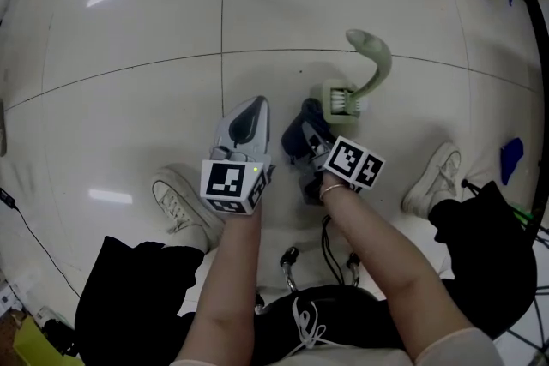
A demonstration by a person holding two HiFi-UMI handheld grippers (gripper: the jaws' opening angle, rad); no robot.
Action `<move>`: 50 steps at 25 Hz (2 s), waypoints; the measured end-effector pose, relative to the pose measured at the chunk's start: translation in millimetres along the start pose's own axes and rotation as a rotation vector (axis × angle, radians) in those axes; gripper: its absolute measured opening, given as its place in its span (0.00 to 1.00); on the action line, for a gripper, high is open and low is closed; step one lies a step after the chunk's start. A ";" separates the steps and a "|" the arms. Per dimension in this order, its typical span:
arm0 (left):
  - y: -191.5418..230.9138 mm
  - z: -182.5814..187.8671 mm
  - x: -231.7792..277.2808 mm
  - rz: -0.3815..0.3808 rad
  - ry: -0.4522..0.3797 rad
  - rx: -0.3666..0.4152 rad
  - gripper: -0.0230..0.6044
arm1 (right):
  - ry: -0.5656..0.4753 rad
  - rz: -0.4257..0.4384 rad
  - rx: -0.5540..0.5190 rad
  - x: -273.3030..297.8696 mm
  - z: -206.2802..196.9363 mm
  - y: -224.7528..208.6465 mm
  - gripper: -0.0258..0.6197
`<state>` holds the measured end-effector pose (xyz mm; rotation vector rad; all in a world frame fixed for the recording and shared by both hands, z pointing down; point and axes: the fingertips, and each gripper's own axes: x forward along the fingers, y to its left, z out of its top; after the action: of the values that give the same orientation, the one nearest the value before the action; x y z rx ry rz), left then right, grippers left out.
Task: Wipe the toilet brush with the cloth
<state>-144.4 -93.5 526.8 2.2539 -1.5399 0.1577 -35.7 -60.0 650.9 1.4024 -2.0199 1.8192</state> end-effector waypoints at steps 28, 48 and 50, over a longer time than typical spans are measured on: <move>54.0 9.7 -37.6 0.080 -0.053 -0.060 0.05 | -0.268 -0.080 0.401 17.4 17.9 15.6 0.14; -12.6 150.8 -22.1 0.043 -0.262 -0.016 0.05 | -0.156 0.021 0.097 -112.8 33.7 72.4 0.14; -29.1 191.0 -29.7 0.036 -0.318 -0.002 0.05 | -0.187 0.006 0.042 -139.2 60.3 78.6 0.14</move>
<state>-154.5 -133.0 335.6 2.3358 -1.7352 -0.2024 22.7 -42.2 491.4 1.6368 -2.0833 1.8049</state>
